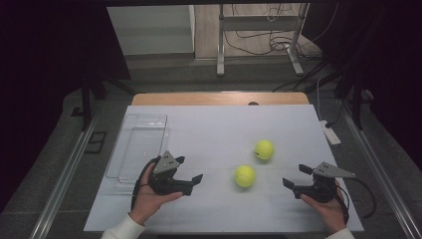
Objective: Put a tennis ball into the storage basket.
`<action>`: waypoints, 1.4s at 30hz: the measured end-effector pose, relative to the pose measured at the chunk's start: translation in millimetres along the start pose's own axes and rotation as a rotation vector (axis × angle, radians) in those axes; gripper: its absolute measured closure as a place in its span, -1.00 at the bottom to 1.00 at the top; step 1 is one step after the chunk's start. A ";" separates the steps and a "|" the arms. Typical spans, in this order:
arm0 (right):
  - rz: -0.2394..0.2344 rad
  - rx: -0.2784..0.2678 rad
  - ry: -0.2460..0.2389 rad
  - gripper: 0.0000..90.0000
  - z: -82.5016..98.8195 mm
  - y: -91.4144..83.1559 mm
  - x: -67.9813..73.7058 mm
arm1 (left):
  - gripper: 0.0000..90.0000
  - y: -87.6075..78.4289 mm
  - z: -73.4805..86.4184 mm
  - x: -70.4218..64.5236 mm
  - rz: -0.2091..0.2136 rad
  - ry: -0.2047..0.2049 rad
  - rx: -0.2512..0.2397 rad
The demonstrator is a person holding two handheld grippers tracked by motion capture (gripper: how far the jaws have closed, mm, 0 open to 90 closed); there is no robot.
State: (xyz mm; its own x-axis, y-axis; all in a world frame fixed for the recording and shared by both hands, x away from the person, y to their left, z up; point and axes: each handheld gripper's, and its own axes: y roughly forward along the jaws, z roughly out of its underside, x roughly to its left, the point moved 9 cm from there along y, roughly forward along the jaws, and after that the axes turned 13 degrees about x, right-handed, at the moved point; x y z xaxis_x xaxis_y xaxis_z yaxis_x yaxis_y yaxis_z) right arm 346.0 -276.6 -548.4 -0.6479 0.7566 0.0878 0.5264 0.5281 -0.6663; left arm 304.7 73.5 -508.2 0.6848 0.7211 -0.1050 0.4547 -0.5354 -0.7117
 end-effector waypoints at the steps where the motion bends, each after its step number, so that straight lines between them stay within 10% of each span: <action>1: 0.000 0.000 0.000 -0.71 0.0 0.0 0.0 | -0.67 0.3 -1.2 -0.6 0.002 0.004 0.000; 42: 0.010 0.013 -0.008 -0.69 1.0 1.9 -3.7 | -0.70 39.4 -23.9 -18.8 0.068 0.051 0.091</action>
State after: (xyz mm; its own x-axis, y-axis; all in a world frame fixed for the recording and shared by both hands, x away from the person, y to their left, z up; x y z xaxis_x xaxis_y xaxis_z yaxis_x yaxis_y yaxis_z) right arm 348.8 -278.8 -550.7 -0.6471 0.7587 0.0755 0.5255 0.5156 -0.6768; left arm 323.3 28.3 -517.6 0.7415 0.6598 -0.1217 0.3538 -0.5386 -0.7647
